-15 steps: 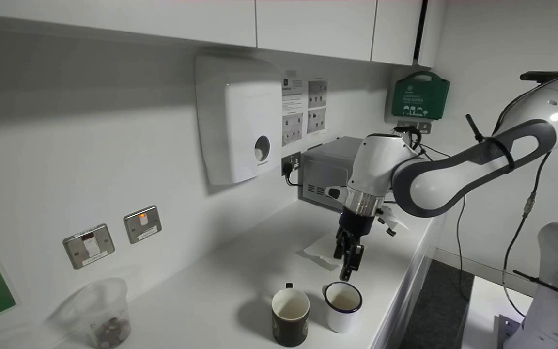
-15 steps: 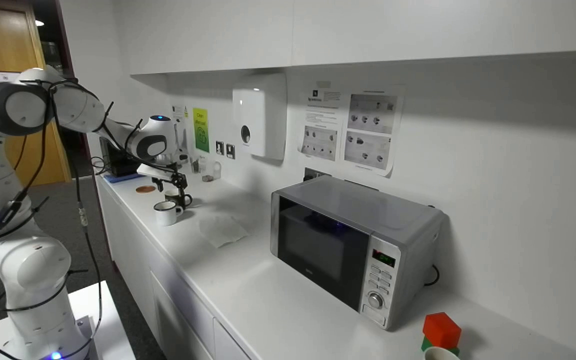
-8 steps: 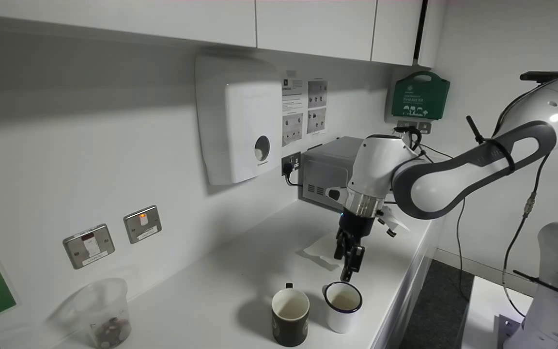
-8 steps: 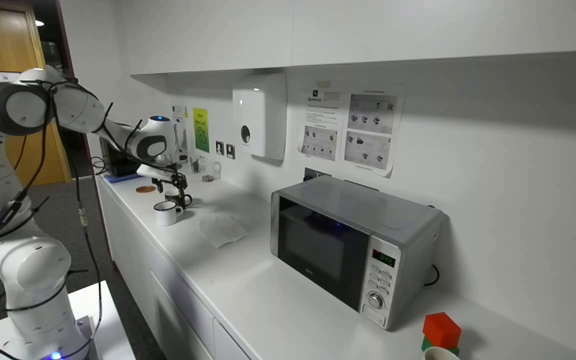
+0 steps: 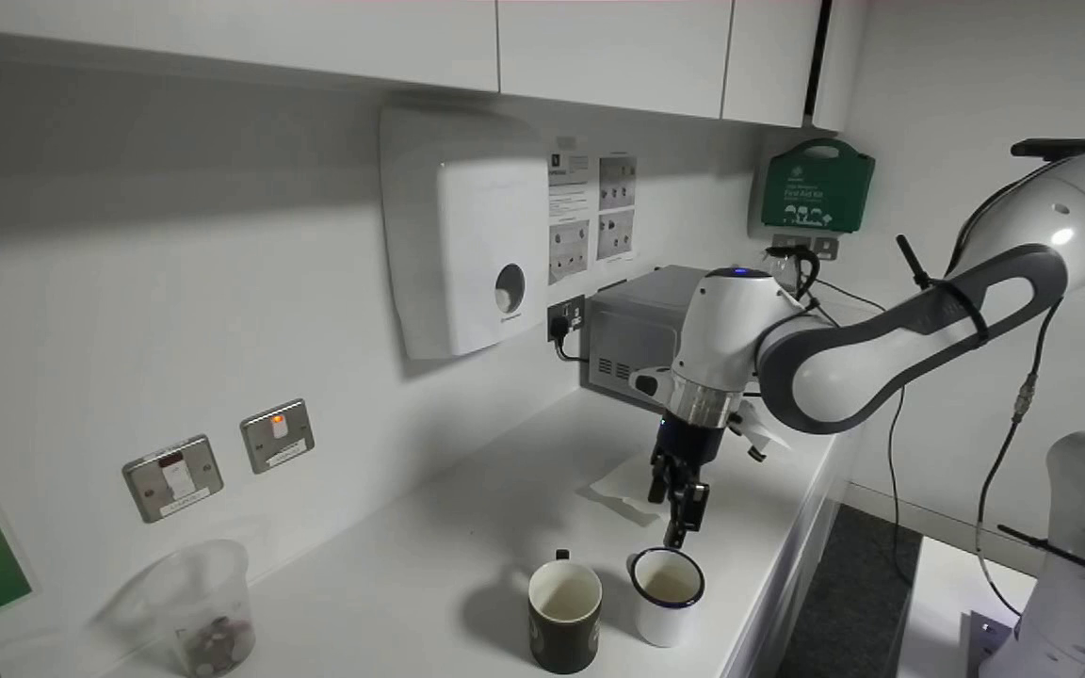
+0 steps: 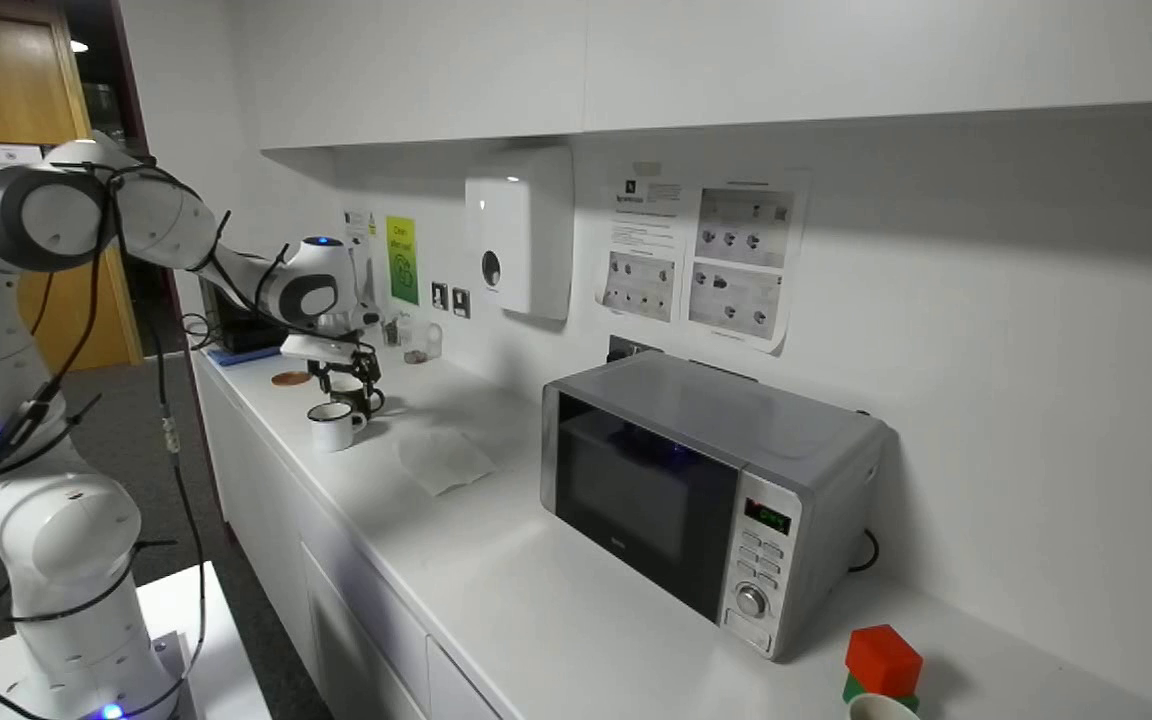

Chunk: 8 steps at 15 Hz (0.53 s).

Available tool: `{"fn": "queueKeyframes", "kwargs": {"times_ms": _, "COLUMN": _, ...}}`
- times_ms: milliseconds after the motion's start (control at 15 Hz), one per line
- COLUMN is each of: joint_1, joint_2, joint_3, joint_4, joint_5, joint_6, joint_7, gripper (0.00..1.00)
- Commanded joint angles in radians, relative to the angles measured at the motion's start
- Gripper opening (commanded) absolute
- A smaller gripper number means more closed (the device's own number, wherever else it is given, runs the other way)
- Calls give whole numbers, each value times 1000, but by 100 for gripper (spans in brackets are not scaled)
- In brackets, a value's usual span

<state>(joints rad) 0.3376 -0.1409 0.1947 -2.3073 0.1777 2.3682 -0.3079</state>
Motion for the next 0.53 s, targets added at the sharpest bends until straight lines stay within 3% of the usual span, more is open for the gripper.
{"fn": "queueKeyframes", "kwargs": {"times_ms": 0, "joint_1": -20, "joint_2": 22, "joint_3": 8, "joint_4": 27, "joint_5": -26, "joint_6": -24, "joint_7": -51, "gripper": 100}}
{"fn": "queueKeyframes", "kwargs": {"times_ms": 467, "joint_1": -24, "joint_2": 70, "joint_3": 9, "joint_4": 45, "joint_5": -19, "joint_6": -28, "joint_7": -95, "gripper": 100}}
